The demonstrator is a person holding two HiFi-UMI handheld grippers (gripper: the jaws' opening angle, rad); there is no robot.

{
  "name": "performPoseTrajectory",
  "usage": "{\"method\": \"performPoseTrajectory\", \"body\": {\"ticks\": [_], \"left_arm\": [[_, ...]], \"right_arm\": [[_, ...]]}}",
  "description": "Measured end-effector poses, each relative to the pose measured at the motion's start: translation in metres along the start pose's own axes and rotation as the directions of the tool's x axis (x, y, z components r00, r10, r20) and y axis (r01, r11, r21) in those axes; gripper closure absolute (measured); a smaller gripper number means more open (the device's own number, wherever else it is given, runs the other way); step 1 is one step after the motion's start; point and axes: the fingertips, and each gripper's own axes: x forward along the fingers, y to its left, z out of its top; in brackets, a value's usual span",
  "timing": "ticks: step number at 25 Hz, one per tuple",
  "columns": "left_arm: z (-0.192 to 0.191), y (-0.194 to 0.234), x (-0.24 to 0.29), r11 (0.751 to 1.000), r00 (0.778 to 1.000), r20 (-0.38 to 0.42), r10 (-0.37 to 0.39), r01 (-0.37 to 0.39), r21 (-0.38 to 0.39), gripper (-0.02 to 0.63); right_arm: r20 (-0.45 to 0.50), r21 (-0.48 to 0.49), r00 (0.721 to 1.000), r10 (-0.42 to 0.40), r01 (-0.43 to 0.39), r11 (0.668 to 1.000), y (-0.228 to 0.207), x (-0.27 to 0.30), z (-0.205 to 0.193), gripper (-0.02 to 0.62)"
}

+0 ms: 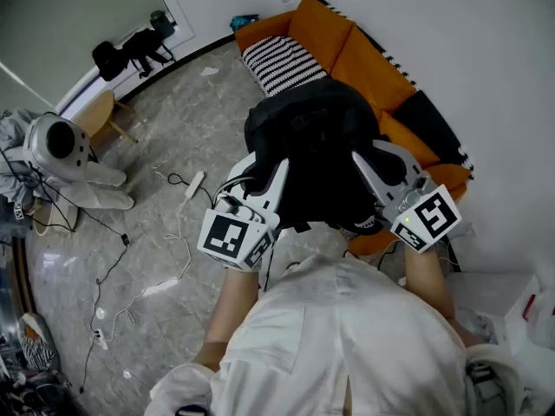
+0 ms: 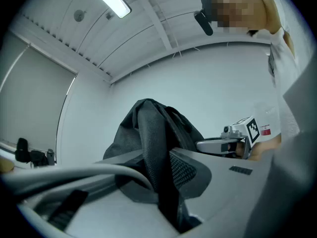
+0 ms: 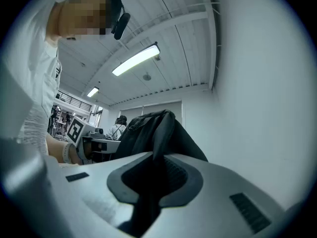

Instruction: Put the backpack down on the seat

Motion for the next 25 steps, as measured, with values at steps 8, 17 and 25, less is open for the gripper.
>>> {"method": "performPoseTrajectory", "body": {"ticks": [8,17,25], "left_arm": [[-0.004,0.0,0.0,1.0,1.0,-0.004,0.003,-0.003,-0.001,0.549],[-0.012,0.007,-0.013,0.999,0.999,-0.019,0.032,-0.032,-0.019,0.549],[-0.027,0.039,-0.061,0.995,0.997,-0.046,0.066,-0.069,-0.071,0.549]], "right_arm": [[-0.003,0.004,1.0,0.017,-0.017,1.0,0.001,0.001,-0.005,0.548],[0.004,0.059,0.996,0.084,-0.084,0.995,0.012,0.013,-0.011,0.546],[-0.03,0.098,0.989,0.143,-0.14,0.985,0.057,0.05,-0.025,0.546]]}}
